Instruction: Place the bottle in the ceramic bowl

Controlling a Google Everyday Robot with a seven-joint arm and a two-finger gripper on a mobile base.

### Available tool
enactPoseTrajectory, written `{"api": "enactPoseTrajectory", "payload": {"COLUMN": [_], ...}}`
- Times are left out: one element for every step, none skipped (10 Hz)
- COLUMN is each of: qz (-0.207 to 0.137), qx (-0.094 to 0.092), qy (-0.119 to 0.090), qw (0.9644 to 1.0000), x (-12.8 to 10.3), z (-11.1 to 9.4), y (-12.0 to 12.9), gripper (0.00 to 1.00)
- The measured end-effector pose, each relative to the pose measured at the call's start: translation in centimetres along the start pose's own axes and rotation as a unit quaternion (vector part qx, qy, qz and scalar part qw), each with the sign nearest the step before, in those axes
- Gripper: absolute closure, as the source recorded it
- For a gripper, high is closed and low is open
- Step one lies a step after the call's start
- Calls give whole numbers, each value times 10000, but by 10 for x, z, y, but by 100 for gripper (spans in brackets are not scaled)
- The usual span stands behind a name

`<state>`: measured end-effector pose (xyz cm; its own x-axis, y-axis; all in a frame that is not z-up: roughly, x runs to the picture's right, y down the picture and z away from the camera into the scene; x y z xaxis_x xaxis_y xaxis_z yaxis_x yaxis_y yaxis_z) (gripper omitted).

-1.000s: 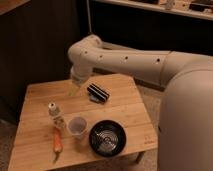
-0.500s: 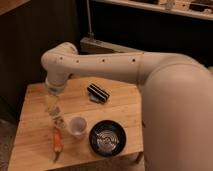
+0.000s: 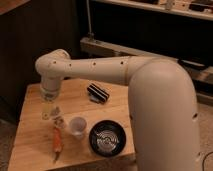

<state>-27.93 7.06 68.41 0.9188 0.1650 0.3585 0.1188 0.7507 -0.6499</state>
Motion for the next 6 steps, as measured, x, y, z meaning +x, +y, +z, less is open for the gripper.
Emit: {"api": "enactPoseTrajectory", "payload": {"qz": [-6, 17, 42, 39, 32, 35], "qx": [21, 54, 95, 111, 122, 110], "qy": [31, 57, 79, 87, 104, 119], "qw": [10000, 10000, 9999, 9999, 9999, 9999], "x": [1, 3, 7, 8, 9, 10], "z": [1, 1, 1, 1, 1, 3], "y": [1, 1, 0, 0, 0, 0], "gripper": [20, 22, 32, 41, 50, 60]}}
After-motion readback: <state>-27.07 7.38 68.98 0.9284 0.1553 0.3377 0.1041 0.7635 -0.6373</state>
